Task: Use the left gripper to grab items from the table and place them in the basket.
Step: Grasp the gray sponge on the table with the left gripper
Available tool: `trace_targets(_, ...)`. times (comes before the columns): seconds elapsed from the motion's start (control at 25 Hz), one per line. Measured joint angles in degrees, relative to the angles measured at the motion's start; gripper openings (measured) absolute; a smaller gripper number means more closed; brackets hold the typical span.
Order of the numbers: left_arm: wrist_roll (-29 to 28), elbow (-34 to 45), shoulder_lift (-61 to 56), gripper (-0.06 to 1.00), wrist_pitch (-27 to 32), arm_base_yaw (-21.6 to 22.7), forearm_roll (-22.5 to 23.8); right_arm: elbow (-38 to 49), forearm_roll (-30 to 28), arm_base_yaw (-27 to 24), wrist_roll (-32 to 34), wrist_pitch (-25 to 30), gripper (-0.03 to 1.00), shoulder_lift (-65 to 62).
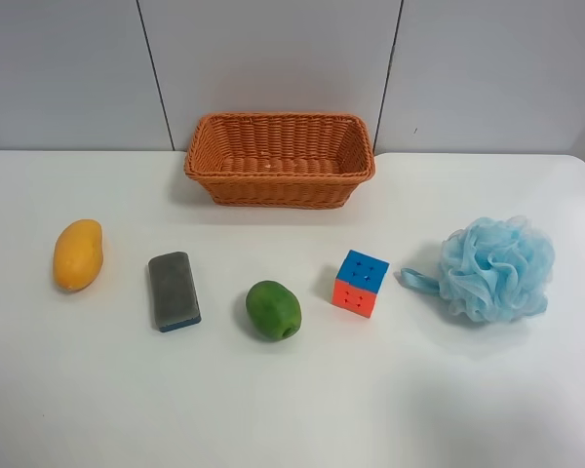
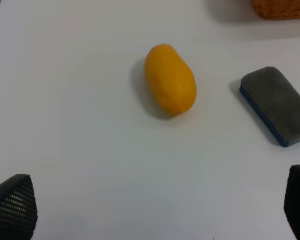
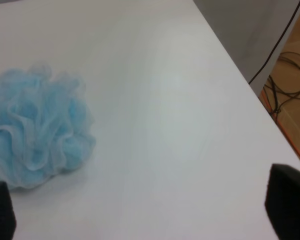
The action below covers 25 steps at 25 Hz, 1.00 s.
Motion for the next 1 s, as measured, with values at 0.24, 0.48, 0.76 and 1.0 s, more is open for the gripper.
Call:
trace_targets(0.24,0.0,0.0,0.0,0.99,0.0,0.0,0.0,0.0,0.0,0.0,0.0,0.0,0.99,0.0)
trace_targets(0.48,0.0,0.0,0.0,0.99,0.0,0.0,0.0,0.0,0.0,0.0,0.0,0.0,0.99,0.0)
trace_targets(0.76,0.0,-1.0,1.8,0.99,-0.3,0.0,0.6,0.0,0.0,0.0,0.0,0.0,0.99,0.0)
trace_targets(1.0,-0.2,-10.9,18.4,0.99,0.3,0.0,1.1,0.0,0.0,0.0,0.0,0.0,0.99,0.0)
